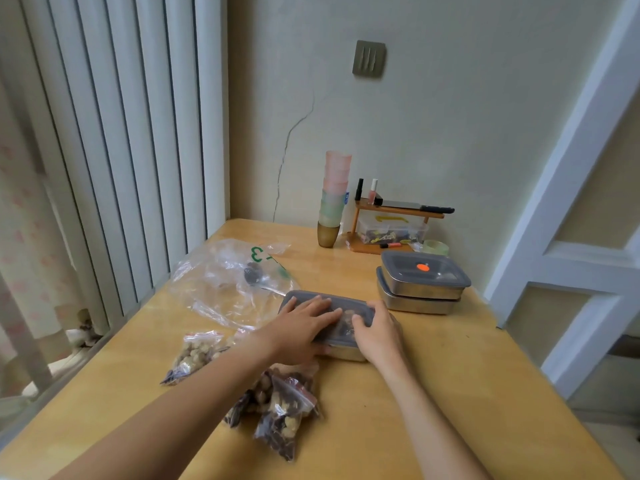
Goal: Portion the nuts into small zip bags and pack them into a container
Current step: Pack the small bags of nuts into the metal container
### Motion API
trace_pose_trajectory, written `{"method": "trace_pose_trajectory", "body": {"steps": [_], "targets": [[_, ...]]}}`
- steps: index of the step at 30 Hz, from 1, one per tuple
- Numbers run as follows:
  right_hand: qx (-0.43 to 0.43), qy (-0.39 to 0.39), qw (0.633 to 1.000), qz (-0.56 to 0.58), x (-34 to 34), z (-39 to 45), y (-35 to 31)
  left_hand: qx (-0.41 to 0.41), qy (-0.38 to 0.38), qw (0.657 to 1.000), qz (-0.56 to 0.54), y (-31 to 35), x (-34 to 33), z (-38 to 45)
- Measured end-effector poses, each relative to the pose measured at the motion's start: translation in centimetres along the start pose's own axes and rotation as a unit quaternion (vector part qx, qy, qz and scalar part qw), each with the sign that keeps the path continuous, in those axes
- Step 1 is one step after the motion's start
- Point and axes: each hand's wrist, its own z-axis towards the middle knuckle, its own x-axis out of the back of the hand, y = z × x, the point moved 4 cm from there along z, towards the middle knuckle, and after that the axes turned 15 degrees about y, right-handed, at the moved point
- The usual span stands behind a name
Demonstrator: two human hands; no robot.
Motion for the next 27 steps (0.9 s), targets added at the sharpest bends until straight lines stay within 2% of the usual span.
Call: {"method": "trace_pose_trajectory", "body": {"steps": [4, 9, 12, 14, 16, 19, 20, 24, 27], "targets": [[0.019, 0.007, 1.000, 0.016, -0.5, 1.7, 0.2, 0.040, 0.012, 0.999, 0.027, 0.0, -1.5, 2.5], [0.111, 0.169, 0.979, 0.036, 1.3, 4.0, 0.4, 0.071, 0.010, 0.996, 0.047, -0.4, -2.3, 6.6], [0.181, 0.284, 0.939, 0.064, 3.6, 5.6, 0.8, 0.091, 0.013, 0.995, 0.049, -1.6, -3.2, 8.7], [0.212, 0.347, 0.913, 0.026, 5.1, 7.0, 1.3, 0.097, 0.014, 0.994, 0.047, -2.2, -3.6, 9.8], [0.225, 0.343, 0.911, -0.051, 5.3, 8.7, 2.5, 0.103, 0.016, 0.993, 0.048, -2.5, -4.0, 10.5], [0.221, 0.229, 0.935, -0.154, 3.8, 10.7, 4.5, 0.111, 0.014, 0.992, 0.055, -2.5, -4.3, 11.2], [0.227, 0.212, 0.935, -0.169, 3.3, 11.1, 5.0, 0.112, 0.010, 0.992, 0.062, -2.4, -4.3, 11.3], [0.260, 0.281, 0.912, -0.151, 3.5, 11.4, 5.1, 0.109, 0.033, 0.990, 0.083, -1.5, -3.8, 11.0], [0.303, 0.330, 0.885, -0.129, 3.8, 10.4, 4.6, 0.106, 0.134, 0.985, 0.009, -0.3, -2.3, 10.5]]}}
